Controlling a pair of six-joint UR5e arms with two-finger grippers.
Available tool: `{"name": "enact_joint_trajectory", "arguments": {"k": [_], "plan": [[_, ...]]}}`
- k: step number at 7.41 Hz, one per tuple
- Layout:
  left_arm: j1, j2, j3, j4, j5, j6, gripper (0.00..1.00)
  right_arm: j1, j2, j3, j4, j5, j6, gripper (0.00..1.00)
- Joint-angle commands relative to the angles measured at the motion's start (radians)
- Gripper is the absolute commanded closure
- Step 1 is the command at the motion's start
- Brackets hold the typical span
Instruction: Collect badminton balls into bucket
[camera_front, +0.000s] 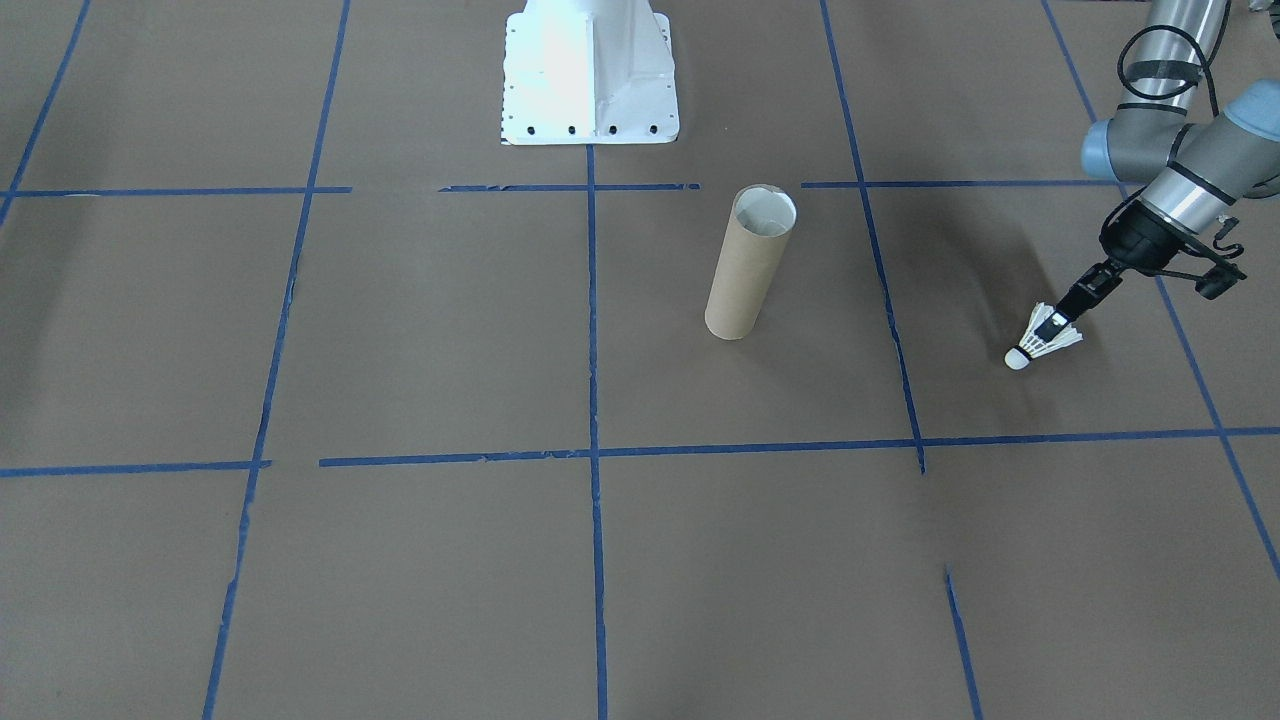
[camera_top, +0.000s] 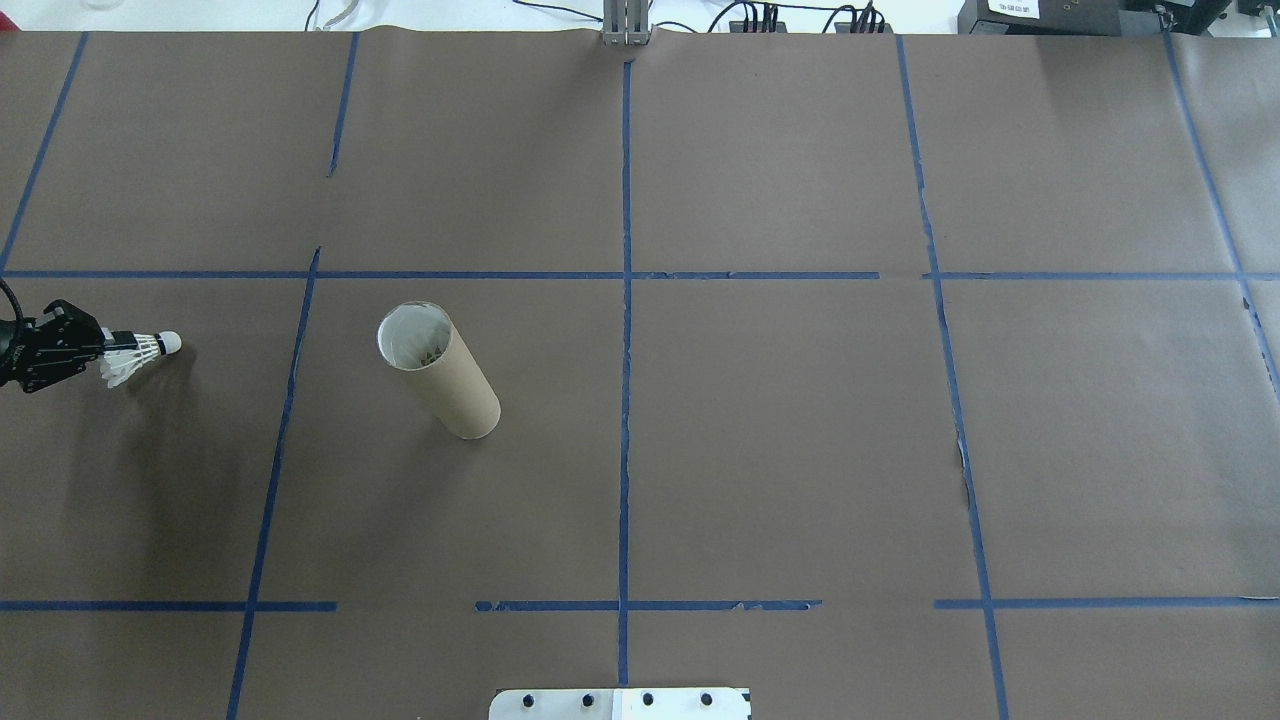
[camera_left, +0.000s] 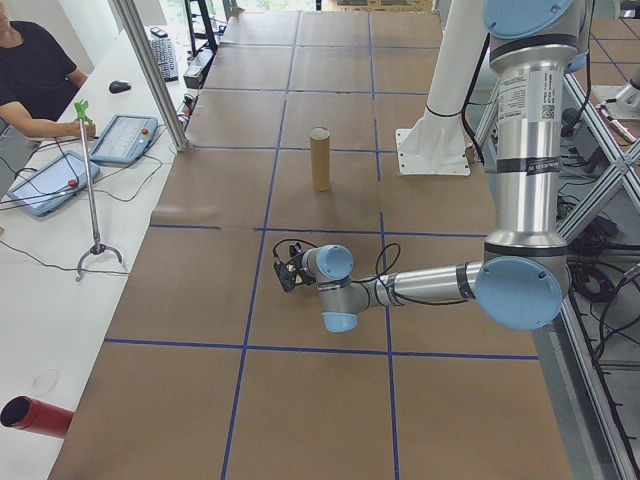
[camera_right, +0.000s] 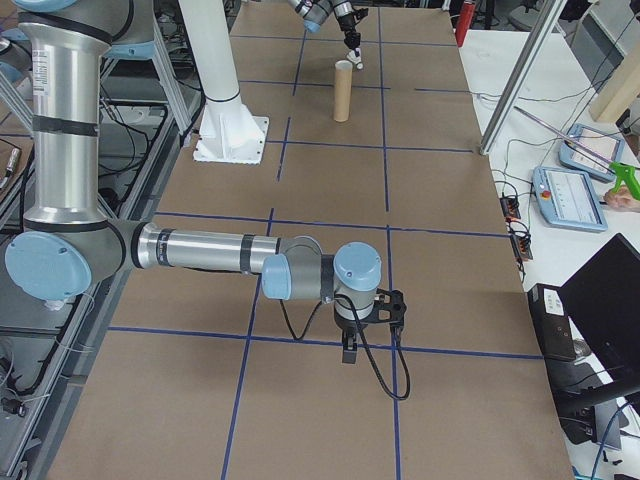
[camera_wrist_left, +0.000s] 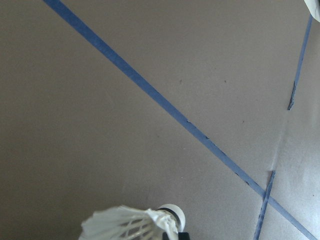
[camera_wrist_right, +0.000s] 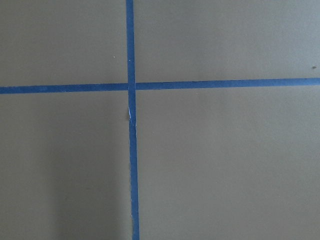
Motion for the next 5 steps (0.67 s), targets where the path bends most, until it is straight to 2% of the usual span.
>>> {"name": "enact_joint_trajectory", "arguments": {"k": [1, 2, 4, 5], "plan": [[-0.073, -0.005, -0.089, 0.082, -0.194, -0.001, 1.0, 0.0, 0.0, 0.0, 0.0, 0.0, 0.0, 0.0], [-0.096, -0.012, -0.176, 0.205, -0.233, -0.001, 1.0, 0.0, 0.0, 0.0, 0.0, 0.0, 0.0, 0.0], [-0.097, -0.043, -0.349, 0.413, -0.25, 0.023, 1.0, 0.0, 0.0, 0.0, 0.0, 0.0, 0.0, 0.0], [-0.104, -0.054, -0.445, 0.555, -0.253, 0.124, 1.0, 0.0, 0.0, 0.0, 0.0, 0.0, 0.0, 0.0]]}}
